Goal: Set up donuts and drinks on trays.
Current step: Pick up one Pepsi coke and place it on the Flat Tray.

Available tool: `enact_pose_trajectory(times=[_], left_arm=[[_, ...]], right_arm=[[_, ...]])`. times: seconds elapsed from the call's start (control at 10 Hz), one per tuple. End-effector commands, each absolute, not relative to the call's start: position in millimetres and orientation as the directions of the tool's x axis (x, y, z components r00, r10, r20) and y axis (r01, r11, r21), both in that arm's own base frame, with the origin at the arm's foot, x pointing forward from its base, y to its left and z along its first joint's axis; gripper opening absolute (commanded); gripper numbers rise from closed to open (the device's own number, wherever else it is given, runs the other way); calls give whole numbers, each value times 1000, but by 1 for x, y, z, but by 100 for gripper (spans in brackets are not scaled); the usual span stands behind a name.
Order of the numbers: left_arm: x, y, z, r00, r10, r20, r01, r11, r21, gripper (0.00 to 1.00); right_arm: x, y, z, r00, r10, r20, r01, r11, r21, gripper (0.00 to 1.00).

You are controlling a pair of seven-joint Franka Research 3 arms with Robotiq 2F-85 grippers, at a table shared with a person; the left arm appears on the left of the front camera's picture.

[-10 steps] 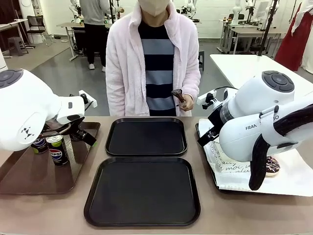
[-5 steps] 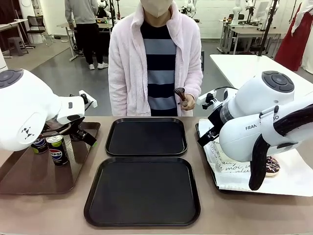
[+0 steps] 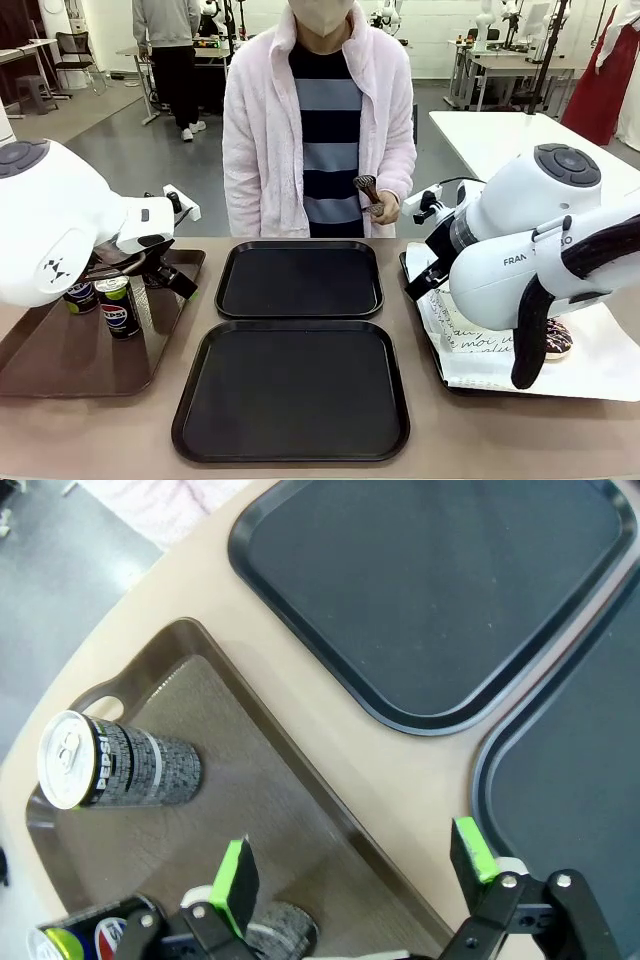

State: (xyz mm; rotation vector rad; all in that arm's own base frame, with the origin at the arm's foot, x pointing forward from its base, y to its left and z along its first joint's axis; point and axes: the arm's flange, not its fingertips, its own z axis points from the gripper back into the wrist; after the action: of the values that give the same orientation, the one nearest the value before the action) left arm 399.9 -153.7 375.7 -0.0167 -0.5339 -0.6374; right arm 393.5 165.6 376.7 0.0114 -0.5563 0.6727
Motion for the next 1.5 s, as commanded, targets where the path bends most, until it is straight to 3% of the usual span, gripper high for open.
enact_pose_trajectory(times=[0.0,0.2,0.4,0.5,0.6,0.8,0.9,1.0,1.1,1.2,1.4], left_arm=[[346,-155,422,626,-659,417,656,734,176,100],[299,-144,465,657,-664,358,682,725,94,100],[273,-131,470,694,-671,260,692,722,15,100],[256,-131,462,717,-645,266,665,746,18,100],[304,-156,481,683,-669,294,684,727,66,100],[304,-156,481,683,-669,294,684,727,66,100],[289,-150,491,695,-666,269,682,730,44,100],[301,-120,495,814,-420,402,532,818,-222,100],[315,-90,505,865,-183,467,408,798,-443,100],[317,-64,508,895,-16,445,322,714,-621,100],[320,-10,506,945,153,288,171,520,-837,100]], right_arm=[[349,158,411,678,624,388,-610,772,-177,100],[298,139,446,709,648,280,-618,761,-196,100],[255,129,447,714,678,178,-663,735,-140,100],[234,127,443,675,718,171,-705,696,-137,100],[310,144,465,724,653,223,-633,757,-163,100],[310,144,465,724,653,223,-633,757,-163,100],[288,143,479,715,672,192,-653,741,-157,100],[304,106,483,809,487,330,-575,774,265,100],[317,63,494,893,263,366,-435,711,553,100],[324,24,498,933,157,323,-350,603,717,100],[324,-52,486,967,-14,253,-229,373,899,100]])
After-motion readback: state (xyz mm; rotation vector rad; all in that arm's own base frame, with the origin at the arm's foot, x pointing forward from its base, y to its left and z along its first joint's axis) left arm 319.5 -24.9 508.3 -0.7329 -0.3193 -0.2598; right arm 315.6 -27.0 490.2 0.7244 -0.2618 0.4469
